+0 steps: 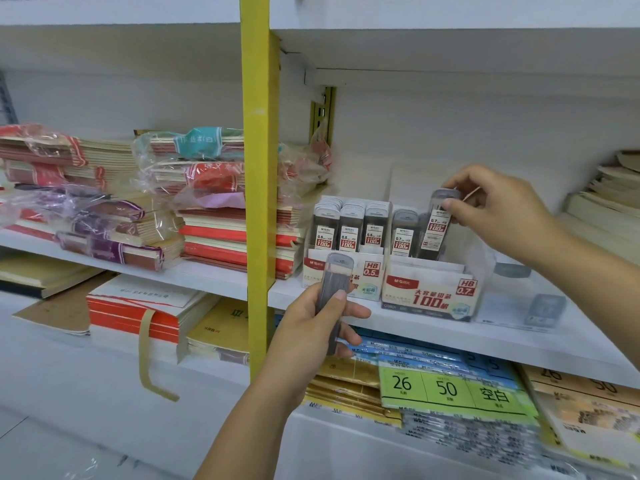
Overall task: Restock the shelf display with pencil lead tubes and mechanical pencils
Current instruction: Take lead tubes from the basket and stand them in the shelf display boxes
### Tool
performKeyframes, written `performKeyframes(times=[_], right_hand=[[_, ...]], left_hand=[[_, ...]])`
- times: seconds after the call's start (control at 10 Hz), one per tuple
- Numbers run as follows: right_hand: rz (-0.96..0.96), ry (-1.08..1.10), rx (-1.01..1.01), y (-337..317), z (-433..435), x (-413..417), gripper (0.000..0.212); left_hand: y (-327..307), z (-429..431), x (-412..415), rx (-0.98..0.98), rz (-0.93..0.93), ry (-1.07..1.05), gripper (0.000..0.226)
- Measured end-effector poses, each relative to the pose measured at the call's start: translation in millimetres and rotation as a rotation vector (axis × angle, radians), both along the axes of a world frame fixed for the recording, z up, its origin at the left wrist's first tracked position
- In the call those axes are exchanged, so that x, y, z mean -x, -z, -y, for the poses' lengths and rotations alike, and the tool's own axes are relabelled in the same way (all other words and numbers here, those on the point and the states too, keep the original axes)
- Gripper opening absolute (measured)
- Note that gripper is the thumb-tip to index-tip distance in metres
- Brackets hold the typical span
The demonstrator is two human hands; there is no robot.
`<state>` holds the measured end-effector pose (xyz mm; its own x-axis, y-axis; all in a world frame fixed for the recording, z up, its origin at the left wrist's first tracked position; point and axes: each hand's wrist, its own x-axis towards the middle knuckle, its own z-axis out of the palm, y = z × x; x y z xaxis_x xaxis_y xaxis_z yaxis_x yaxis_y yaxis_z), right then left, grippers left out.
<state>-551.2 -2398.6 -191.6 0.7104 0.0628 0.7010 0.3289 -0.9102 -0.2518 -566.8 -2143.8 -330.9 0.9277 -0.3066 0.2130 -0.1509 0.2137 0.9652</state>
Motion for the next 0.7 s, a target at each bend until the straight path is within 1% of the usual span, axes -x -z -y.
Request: performKeyframes(times=[0.1, 0.2, 0.3, 0.5, 0.6, 0.7], right_hand=[[0.003, 0.008, 0.048, -1, 0, -6, 0.015], [0.002, 0.008, 0.024, 0, 0, -9, 0.018], [-0.027, 0.006, -0.047, 2, 1, -10, 0.020], [-0.129, 0.095, 0.180, 17, -3, -9, 0.012], [-0.042, 0.145, 0.188, 13, -10, 0, 0.017], [-0.002, 0.029, 0.109, 13, -30, 22, 0.016]], left_hand=[[0, 1, -1, -0.005, -0.003, 0.003, 0.018], [1, 1, -1, -0.008, -0.002, 0.006, 0.018], [1, 2, -1, -0.015, -0.004, 0.013, 0.018], [-2, 7, 1, -0.012, -0.010, 0.046, 0.018], [-5, 9, 4, -0.007, 0.022, 0.055, 0.017], [-7, 12, 8, 0.019, 0.044, 0.079, 0.017]])
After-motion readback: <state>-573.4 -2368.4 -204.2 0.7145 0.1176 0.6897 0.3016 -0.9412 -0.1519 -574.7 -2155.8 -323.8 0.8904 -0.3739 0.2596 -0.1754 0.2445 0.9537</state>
